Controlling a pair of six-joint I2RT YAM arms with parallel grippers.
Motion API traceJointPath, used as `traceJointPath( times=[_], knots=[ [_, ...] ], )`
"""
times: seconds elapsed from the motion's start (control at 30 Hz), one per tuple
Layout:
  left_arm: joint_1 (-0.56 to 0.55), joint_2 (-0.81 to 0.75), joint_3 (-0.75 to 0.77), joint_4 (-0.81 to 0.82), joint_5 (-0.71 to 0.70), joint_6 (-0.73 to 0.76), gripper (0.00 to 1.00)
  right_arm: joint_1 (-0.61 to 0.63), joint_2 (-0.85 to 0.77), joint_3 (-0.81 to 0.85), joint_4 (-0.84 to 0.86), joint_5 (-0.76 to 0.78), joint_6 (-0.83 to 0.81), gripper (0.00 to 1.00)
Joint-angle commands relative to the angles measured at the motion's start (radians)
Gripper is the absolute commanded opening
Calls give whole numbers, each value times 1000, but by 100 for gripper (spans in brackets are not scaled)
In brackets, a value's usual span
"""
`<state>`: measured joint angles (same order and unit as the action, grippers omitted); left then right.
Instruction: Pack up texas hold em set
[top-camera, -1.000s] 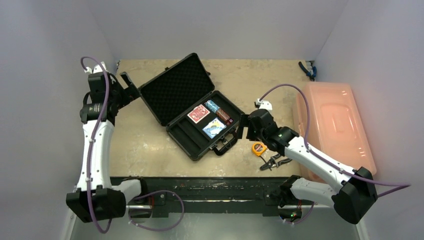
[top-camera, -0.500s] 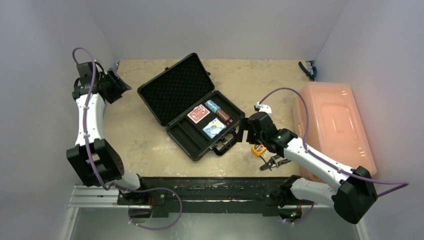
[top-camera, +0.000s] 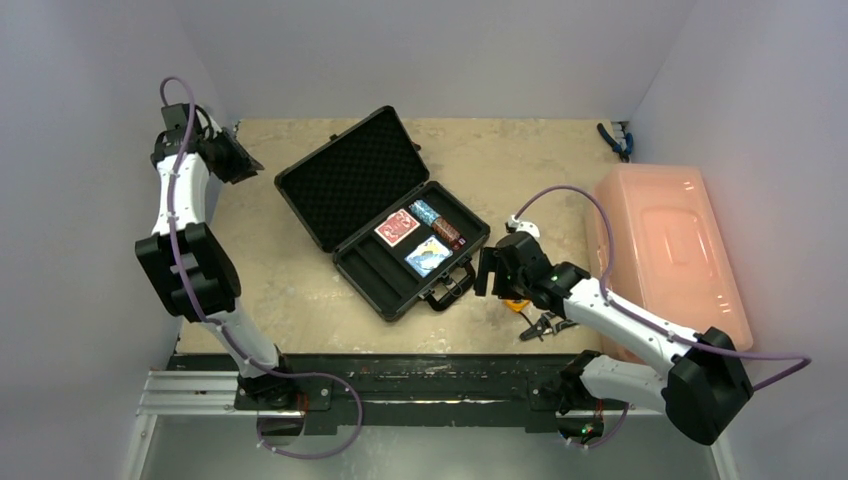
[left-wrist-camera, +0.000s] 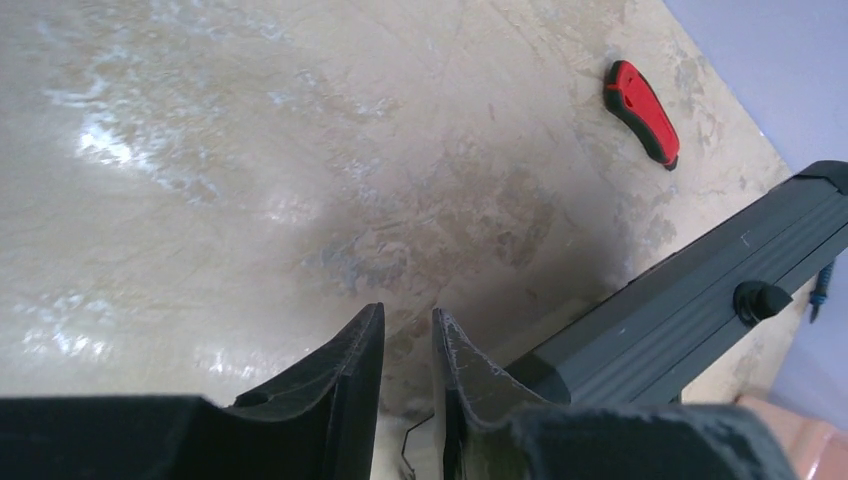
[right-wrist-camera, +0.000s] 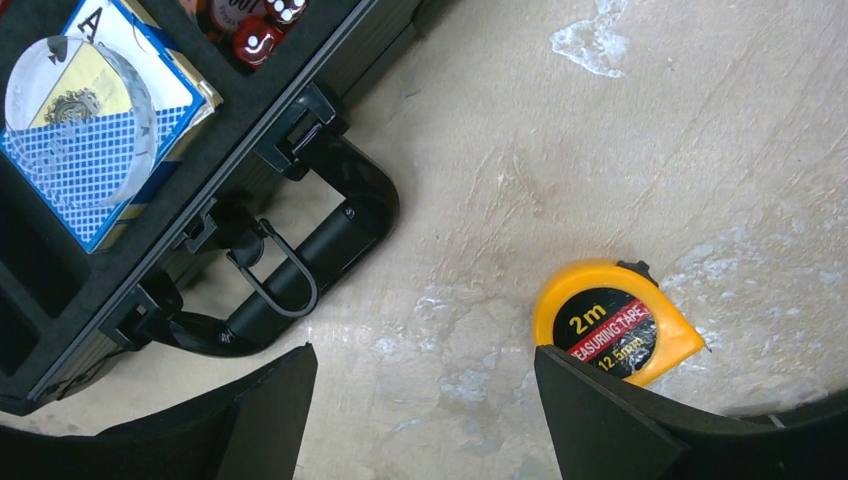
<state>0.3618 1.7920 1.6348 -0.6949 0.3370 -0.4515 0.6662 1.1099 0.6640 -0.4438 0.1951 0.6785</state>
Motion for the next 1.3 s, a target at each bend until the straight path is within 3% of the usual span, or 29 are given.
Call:
traceJointPath(
  times=[0.0,0.2,0.27,0.3,0.67,1.27],
  knots=[
    [9,90,72,17,138,21,21,-3,-27,-8,17,-17,27,83],
    [-6,170,69,-10,232,35,12,-3,-42,-37,22,-30,41,79],
    [-16,180,58,-13,242,39,1,-2,-39,-49,35,-40,46,77],
    [-22,183,54,-13,243,38,0,-3,-36,-53,44,-46,47,75],
    [-53,161,10,27,283,39,0,-3,-10,-101,149,-78,46,55],
    [-124,62,-51,46,273,51,0,-3,21,-110,178,-77,47,50]
  ],
)
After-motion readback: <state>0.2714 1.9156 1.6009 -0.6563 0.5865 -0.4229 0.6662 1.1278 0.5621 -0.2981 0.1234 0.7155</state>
